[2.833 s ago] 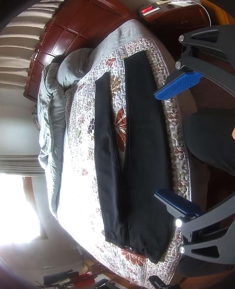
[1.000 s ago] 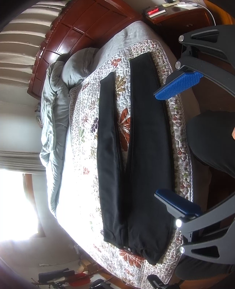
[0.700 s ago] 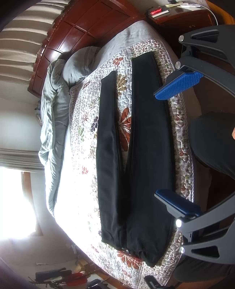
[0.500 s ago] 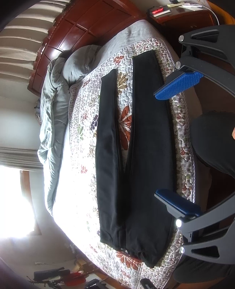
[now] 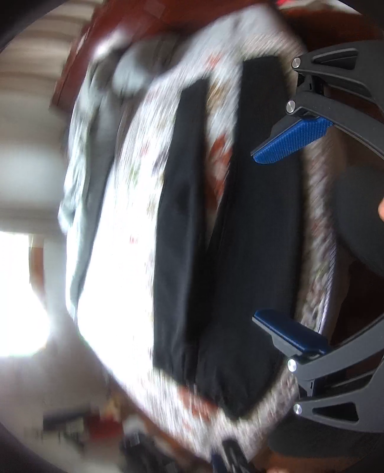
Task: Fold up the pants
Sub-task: 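Grasp the red-edged waistband of the black trousers with both tools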
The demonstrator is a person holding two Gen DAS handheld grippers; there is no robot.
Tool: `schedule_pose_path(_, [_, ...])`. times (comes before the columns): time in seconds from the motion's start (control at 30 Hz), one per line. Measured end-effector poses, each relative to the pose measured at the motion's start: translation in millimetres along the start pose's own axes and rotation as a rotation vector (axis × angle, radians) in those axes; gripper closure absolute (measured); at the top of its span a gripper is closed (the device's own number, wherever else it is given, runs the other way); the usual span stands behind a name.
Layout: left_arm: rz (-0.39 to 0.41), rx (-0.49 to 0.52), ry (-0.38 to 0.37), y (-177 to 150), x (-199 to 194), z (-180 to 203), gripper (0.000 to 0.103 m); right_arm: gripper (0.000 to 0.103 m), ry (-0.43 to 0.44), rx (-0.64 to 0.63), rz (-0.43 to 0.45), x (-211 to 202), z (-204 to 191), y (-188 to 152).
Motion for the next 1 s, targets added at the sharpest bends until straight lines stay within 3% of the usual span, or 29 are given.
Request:
schedule_pose_path(0.03, [-0.033,0.016,0.010,0,8,-8,0.002,0.004,0.064,-0.062,-0.029,18,-6,2])
schedule_pose_path(0.13, [-0.063,0.117,0.115,17,29,-49,0.003,0.004,0.044,-0.193,-0.159,62,-5,-2])
schedule_pose_path(0.2, [-0.093,0.136,0.118,31,44,-76,0.003,0.004,0.100,-0.245,-0.173,83,-4,17])
schedule_pose_path(0.3, [-0.185,0.103,0.174,59,79,-146,0.003,0.004,0.237,-0.172,-0.129,100,9,61])
schedule_pose_path(0.43, [-0.253,0.001,0.213,99,115,-225,0.003,0.004,0.209,-0.176,-0.331,165,34,81])
schedule_pose_path(0.5, [-0.255,-0.046,0.188,120,129,-245,0.003,0.004,0.197,-0.226,-0.368,191,39,95])
schedule_pose_path(0.6, [-0.199,-0.112,0.065,155,151,-257,0.003,0.004,0.247,-0.267,-0.396,219,34,118])
schedule_pose_path(0.67, [-0.203,-0.123,0.021,171,170,-262,0.003,0.005,0.251,-0.298,-0.441,238,32,128])
schedule_pose_path(0.8, [-0.279,-0.116,-0.037,175,214,-261,0.003,0.022,0.302,-0.359,-0.526,266,26,139])
schedule_pose_path(0.9, [-0.330,-0.099,-0.028,166,240,-262,0.003,0.027,0.333,-0.381,-0.589,289,28,146])
schedule_pose_path(1.0, [-0.333,-0.069,-0.062,168,252,-259,0.004,0.027,0.356,-0.415,-0.630,309,29,149])
Point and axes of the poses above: each gripper's, at about its wrist camera, not at the fingertips, and x roughly the way its jaws point, z to its right, y to its top, the point moved 10 cm from there along x, roughly the way its jaws point, and after that the axes turned 4 degrees about x, right-handed, at the moved point
